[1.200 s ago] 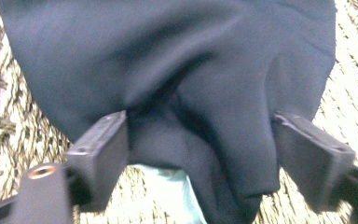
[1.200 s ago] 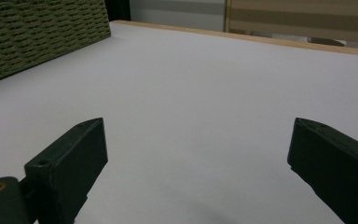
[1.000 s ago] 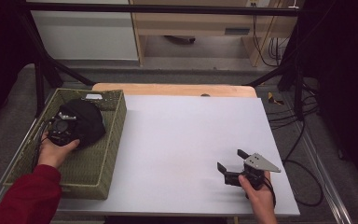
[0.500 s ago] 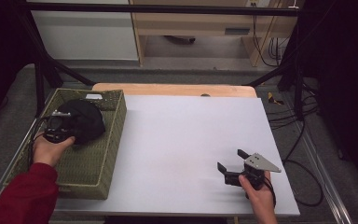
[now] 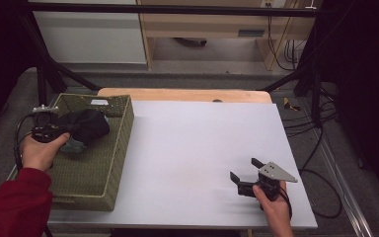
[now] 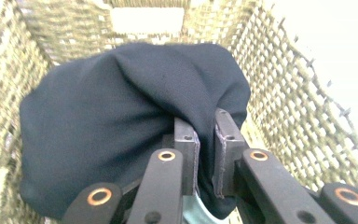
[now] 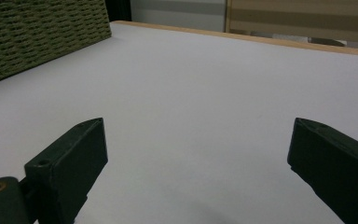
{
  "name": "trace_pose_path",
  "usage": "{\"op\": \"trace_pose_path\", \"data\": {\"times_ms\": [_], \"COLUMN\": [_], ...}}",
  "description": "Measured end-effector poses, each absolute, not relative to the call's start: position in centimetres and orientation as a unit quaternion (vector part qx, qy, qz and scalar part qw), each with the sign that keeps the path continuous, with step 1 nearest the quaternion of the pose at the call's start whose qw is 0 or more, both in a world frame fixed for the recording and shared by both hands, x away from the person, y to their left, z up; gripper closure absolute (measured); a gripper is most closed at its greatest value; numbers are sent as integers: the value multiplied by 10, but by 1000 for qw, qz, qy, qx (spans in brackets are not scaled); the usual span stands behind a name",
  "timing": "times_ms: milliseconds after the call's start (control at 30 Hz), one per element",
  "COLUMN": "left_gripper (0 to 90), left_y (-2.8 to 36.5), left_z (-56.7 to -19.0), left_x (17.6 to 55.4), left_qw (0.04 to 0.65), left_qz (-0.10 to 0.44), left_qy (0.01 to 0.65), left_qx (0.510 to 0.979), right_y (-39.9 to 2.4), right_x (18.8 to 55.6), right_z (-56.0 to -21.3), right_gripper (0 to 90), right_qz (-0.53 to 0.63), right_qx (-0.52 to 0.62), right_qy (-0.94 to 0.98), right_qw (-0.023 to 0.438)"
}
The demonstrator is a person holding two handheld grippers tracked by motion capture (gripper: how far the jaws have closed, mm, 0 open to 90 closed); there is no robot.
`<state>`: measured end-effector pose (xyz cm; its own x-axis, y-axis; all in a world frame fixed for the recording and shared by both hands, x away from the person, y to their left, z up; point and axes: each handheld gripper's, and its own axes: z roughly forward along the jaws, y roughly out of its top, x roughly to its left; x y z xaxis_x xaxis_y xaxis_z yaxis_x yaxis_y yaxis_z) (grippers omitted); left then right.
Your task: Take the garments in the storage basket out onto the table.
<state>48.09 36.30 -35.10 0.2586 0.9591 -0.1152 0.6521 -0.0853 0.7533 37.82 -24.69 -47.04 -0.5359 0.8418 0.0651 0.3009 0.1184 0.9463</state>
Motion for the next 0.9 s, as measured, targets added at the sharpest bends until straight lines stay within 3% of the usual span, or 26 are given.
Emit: {"op": "trace_pose_path", "data": {"times_ms": [900], "left_gripper": [833], "left_y": [349], "left_z": [-298], "left_x": [478], "left_qw": [434], "left_qz": [234], "left_qy": [544], "left_qx": [679], "right_y": [-247], "right_x": [378], "right_z": [-470], "right_gripper": [49], "right_qz": [527], "right_qx": [408], "right_qy": [701], "right_qw": [255]}}
